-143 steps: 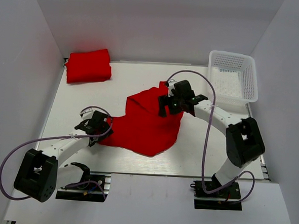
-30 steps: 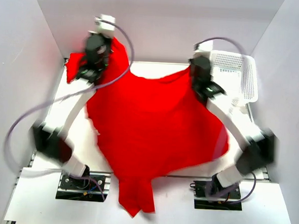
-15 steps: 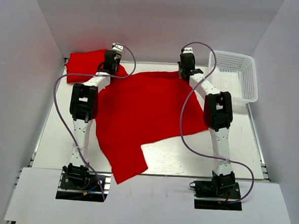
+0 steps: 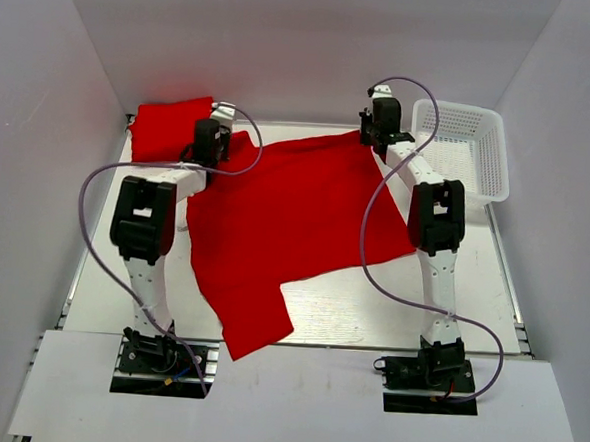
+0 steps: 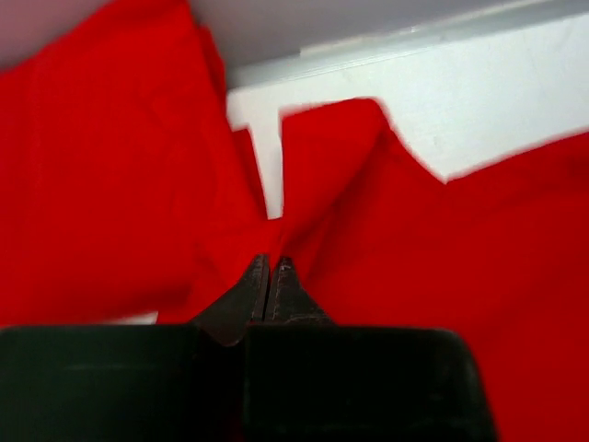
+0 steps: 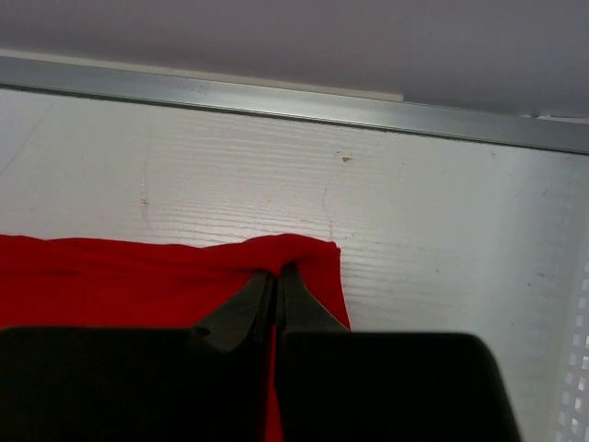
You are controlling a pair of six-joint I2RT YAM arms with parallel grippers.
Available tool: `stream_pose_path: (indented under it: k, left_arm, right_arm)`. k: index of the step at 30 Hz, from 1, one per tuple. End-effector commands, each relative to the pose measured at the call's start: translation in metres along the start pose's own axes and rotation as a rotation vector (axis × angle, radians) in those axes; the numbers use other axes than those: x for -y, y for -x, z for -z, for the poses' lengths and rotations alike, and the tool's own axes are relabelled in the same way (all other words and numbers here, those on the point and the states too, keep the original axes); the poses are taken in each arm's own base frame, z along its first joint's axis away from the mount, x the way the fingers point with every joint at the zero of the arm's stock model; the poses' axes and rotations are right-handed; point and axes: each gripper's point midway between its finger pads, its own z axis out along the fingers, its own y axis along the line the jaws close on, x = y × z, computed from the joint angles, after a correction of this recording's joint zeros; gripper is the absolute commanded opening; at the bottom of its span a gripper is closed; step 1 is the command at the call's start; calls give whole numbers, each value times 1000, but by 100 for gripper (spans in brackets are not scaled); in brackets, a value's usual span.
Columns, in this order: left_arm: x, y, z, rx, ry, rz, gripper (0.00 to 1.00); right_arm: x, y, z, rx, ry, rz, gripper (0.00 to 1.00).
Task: Fold and stack the t-shirts
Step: Fold the flattened tshirt in 1/3 of the way
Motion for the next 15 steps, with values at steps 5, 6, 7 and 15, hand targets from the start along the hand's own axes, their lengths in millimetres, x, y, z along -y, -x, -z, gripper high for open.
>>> stream_pose_path:
  k: [5, 6, 7, 15]
  left_arm:
    - [-12, 64, 94, 141, 7, 147, 0]
    - [-10, 53, 100, 115, 3, 159, 0]
    - [-10, 47, 107, 89, 0, 168, 0]
    - [16, 3, 165, -62, -116, 214, 0]
  right_arm:
    - [2, 36, 20, 80, 60, 30, 0]
    - [5, 31, 20, 66, 54, 29, 0]
    - [4, 31, 22, 66, 53, 30, 0]
    - [19, 28, 44, 28, 16, 56, 0]
